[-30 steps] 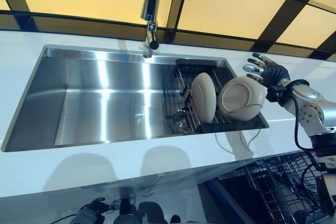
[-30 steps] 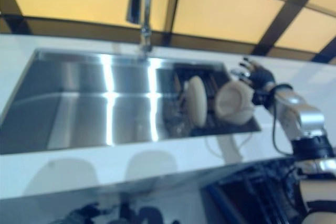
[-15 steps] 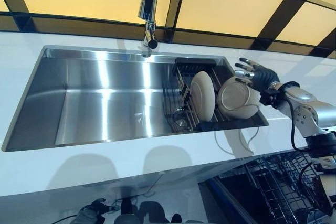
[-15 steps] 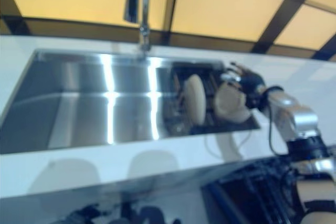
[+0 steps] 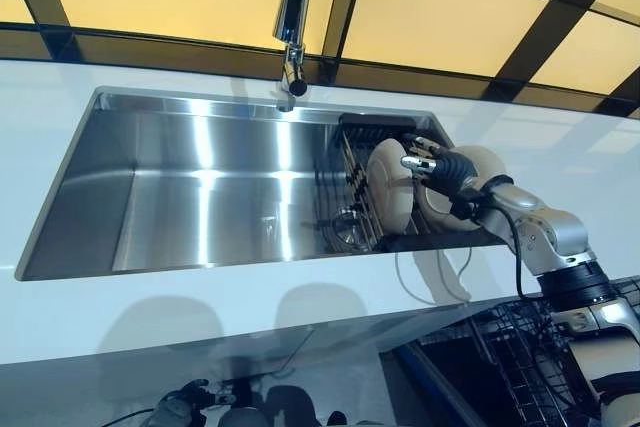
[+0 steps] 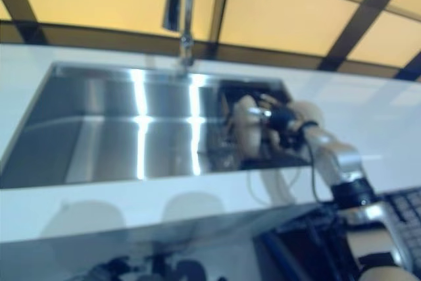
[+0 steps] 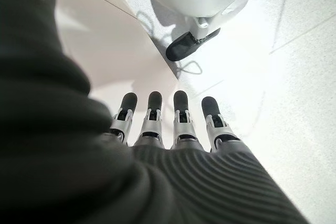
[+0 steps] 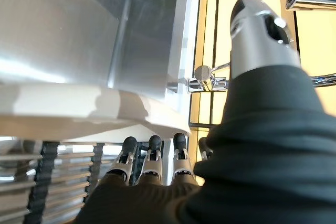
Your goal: Take plates into dishwasher
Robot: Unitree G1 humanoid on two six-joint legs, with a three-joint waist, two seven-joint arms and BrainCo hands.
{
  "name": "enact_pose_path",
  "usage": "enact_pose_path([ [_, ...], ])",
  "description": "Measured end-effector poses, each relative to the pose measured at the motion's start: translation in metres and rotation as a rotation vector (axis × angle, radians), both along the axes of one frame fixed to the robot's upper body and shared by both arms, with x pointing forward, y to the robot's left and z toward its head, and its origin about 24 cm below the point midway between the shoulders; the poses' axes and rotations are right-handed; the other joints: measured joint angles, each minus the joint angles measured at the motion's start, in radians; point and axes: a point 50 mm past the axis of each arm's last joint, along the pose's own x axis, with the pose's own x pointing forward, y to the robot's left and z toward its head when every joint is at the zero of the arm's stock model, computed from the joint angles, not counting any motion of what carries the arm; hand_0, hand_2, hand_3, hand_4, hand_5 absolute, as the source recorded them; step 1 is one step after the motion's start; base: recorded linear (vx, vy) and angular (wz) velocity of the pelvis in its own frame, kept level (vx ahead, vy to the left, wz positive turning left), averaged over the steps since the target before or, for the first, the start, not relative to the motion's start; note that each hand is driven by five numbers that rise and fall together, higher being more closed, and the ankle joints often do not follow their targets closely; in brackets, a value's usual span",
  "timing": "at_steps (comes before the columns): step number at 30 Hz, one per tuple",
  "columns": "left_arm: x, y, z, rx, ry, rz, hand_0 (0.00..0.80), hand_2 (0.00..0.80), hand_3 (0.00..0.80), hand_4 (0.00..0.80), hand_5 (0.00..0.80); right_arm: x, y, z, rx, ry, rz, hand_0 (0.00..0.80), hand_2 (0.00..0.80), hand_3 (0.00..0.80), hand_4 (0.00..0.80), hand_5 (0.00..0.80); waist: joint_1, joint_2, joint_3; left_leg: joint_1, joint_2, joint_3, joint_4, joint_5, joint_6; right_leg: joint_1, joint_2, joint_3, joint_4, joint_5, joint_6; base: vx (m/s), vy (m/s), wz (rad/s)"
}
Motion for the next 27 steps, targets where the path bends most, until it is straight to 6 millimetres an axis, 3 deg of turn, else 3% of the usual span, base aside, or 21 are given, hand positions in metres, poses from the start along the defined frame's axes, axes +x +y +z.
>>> enact_pose_path([
  [13,0.000,-0.016,-0.005,-0.030,0.014,-0.030,0.000,0.000,0.000,0.000,0.000,-0.001,0.007,-0.020,0.027,0.003,-0.128,0.000,0.000,0.000,0.000,0.000,0.001,0.036,-0.012,0.004,-0.005,-0.013,0.001,0.006,-0.005,0.014,-0.002,-0.014,-0.002,-0.031,-0.013,0.003,0.004,0.03],
  [27,-0.001,-0.018,-0.006,-0.032,0.026,-0.037,0.000,0.000,0.000,0.000,0.000,-0.002,0.007,-0.031,0.003,0.007,-0.198,0.000,0.000,0.000,0.000,0.000,0.002,0.038,-0.037,0.004,-0.007,-0.036,0.000,0.006,-0.005,0.012,-0.008,-0.024,0.030,-0.041,-0.012,0.003,0.008,0.05],
])
